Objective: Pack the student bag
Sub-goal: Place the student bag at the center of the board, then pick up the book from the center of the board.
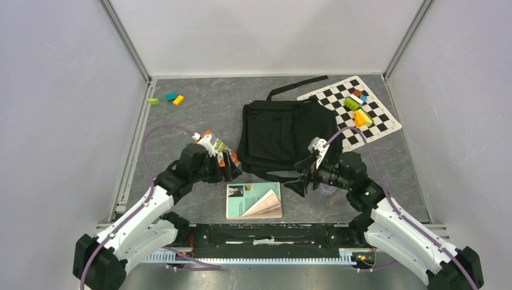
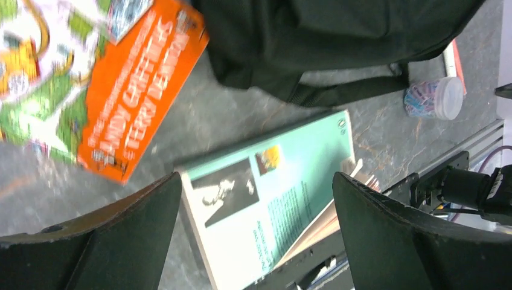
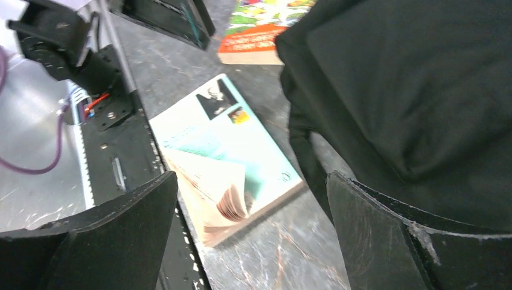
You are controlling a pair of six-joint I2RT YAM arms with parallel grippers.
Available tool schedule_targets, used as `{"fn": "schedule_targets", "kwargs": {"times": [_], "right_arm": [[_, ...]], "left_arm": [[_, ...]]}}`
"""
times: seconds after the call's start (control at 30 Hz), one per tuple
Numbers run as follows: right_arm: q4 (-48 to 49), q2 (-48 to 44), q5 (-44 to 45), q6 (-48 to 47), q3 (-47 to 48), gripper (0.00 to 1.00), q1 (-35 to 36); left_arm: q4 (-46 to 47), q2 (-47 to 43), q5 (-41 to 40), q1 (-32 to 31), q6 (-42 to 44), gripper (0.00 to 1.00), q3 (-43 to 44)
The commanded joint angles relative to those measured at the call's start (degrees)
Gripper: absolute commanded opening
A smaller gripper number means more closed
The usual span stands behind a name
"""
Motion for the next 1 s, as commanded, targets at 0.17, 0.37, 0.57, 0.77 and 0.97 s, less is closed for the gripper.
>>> {"fn": "schedule_targets", "kwargs": {"times": [0.17, 0.37, 0.57, 0.77, 0.97], "right_arm": [[13.81, 17.98, -4.91, -8.07, 5.24, 0.98, 13.83], [12.35, 30.47, -0.66, -17.48, 12.96, 0.98, 23.37], [11.17, 39.25, 2.12, -23.82, 15.38, 0.98, 28.16], [5.42, 44.18, 0.42, -25.97, 17.92, 0.98, 30.57], [1.73, 41.07, 4.97, -25.09, 13.04, 0.95, 34.64]], "left_arm": [[-1.92, -9.51, -1.48, 0.01, -14.38, 1.0, -9.28], [0.48, -5.67, 0.24, -0.04, -14.24, 1.0, -11.68], [6.92, -0.89, 0.94, 0.01, -14.06, 0.9, -14.34], [10.07, 1.59, 0.72, 0.01, -14.48, 0.81, -16.13], [9.77, 0.57, -0.9, -0.01, -14.51, 0.74, -16.42]]}}
